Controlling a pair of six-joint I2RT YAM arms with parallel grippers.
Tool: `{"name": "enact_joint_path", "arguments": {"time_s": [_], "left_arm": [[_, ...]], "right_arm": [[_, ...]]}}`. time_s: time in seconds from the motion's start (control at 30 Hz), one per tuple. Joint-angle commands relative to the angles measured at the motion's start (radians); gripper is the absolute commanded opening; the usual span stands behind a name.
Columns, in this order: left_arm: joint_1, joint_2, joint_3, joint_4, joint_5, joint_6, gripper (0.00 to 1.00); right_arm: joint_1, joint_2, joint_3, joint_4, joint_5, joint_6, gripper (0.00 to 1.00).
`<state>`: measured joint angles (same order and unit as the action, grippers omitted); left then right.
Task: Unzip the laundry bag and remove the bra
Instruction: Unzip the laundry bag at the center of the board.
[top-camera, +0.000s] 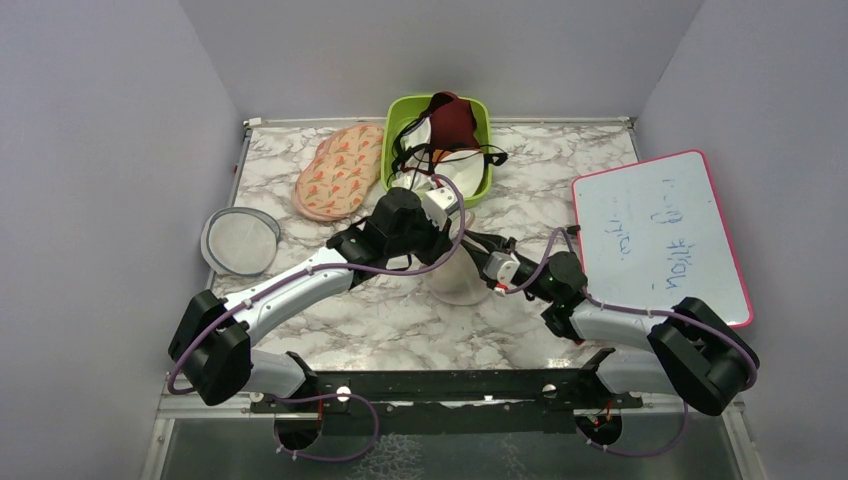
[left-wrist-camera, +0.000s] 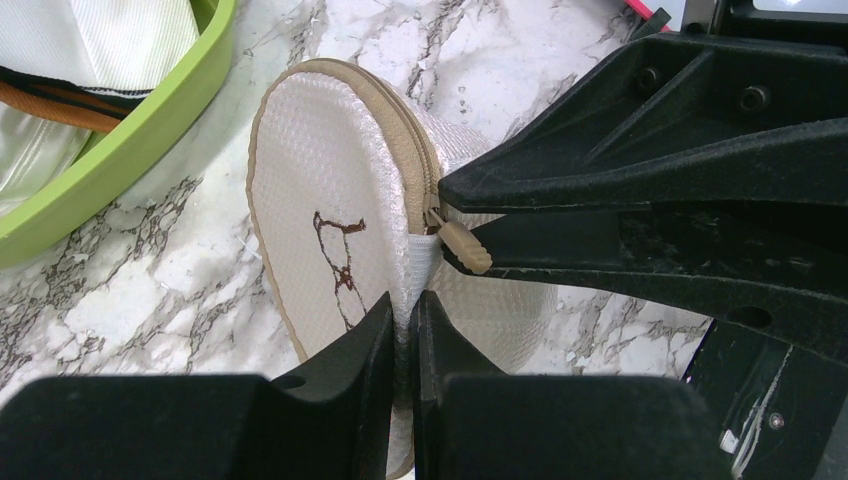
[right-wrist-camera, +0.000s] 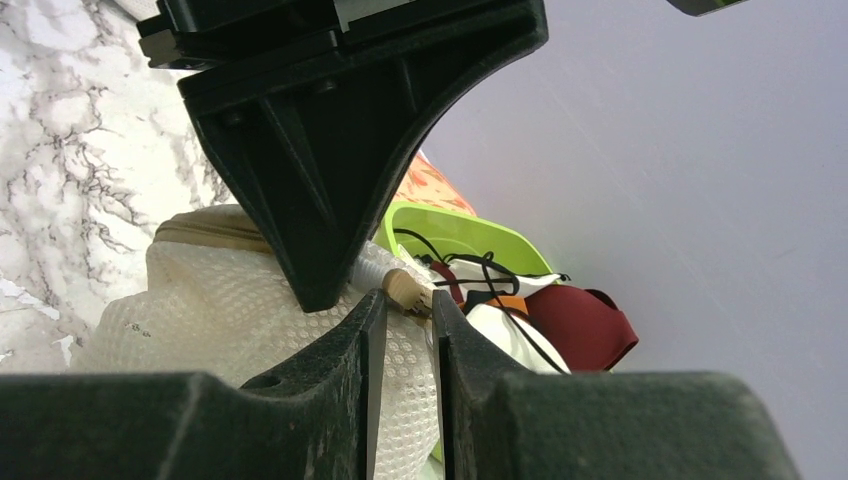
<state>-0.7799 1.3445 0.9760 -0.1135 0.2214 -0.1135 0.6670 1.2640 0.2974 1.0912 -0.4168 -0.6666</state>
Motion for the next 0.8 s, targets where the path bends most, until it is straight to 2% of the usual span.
{"name": "enact_joint_path", "arguments": {"time_s": [0.0, 0.47, 0.67, 0.77], "left_arm": [[-0.001, 0.001, 0.03, 0.023, 0.029, 0.002, 0.0], [0.0, 0.005, 0.033, 0.021, 0.045, 0.003, 0.0], [-0.001, 0.005, 0.032, 0.02, 0.044, 0.005, 0.0], [-0.001, 0.004, 0.032, 0.019, 0.044, 0.005, 0.0]], "right_arm": [[0.005, -0.011, 0.002, 0.045, 0.025, 0.009, 0.21], [0.005, 0.044, 0.041, 0.045, -0.101, 0.04, 0.29], [0.005, 0.058, 0.046, 0.068, -0.093, 0.051, 0.31], [0.004, 0.057, 0.038, 0.097, -0.034, 0.059, 0.29]]}}
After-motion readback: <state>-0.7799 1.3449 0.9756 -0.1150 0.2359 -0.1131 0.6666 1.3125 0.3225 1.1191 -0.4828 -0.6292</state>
